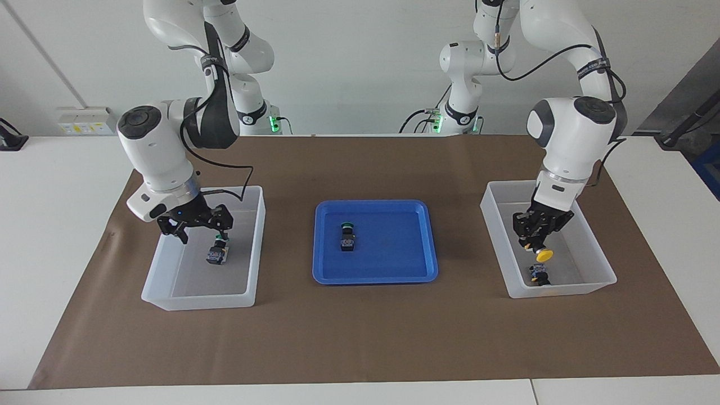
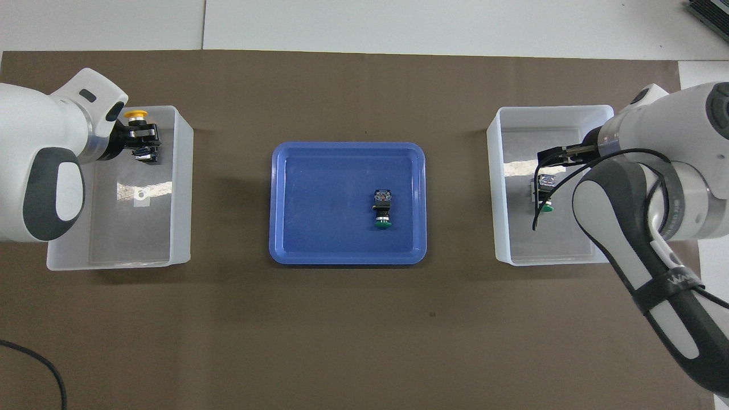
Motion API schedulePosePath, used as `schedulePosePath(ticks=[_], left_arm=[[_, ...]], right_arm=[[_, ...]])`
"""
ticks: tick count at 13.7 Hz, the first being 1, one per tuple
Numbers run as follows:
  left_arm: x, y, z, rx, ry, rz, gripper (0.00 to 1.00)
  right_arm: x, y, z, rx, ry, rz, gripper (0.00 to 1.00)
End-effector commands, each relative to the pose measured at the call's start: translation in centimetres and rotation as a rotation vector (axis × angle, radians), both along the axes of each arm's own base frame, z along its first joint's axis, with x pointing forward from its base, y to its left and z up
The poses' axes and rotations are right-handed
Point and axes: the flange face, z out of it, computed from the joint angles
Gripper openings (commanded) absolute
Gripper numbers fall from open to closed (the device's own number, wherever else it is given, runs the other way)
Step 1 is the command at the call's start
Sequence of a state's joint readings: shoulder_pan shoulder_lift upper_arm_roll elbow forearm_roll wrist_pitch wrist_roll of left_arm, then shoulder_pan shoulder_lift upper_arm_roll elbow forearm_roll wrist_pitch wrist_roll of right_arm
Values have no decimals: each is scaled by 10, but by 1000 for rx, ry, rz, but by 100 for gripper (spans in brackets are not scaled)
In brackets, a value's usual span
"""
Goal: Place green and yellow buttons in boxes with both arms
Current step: 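Carry the yellow button into the left bin and open the left gripper, then reach and grasp the last green-topped button in the tray with the right gripper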
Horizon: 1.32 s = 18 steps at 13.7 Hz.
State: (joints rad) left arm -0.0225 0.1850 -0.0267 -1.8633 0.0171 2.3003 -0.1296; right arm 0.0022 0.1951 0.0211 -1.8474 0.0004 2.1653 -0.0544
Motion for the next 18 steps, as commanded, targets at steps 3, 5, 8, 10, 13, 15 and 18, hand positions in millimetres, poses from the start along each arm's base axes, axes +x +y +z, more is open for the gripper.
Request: schedulePosePath(ticks=[3,5,8,10,13,15,18], left_arm=[[3,56,-10,52,28,-99,0],[8,69,-29,60,43,-123,0],[17,81,-54,67,20,-141,0],[21,82,-73,71,28,-168,0],[29,83,-95,68,6,-169,0],[33,85,-98,69,-20,-163,0],[36,85,-107,70,-39,-162,0]], right_arm=[[-3,22,7,-2,5,-15,100],[-6,49,10,-5,7,-38,100],[-13,94,13,13,10,-128,100],[-23,141,12,38,12,-148,100],[-39,220,-4,75,-8,-213,100],[-50,254,-16,80,-6,-191,100],[-64,296,-58,87,-10,-163,100]])
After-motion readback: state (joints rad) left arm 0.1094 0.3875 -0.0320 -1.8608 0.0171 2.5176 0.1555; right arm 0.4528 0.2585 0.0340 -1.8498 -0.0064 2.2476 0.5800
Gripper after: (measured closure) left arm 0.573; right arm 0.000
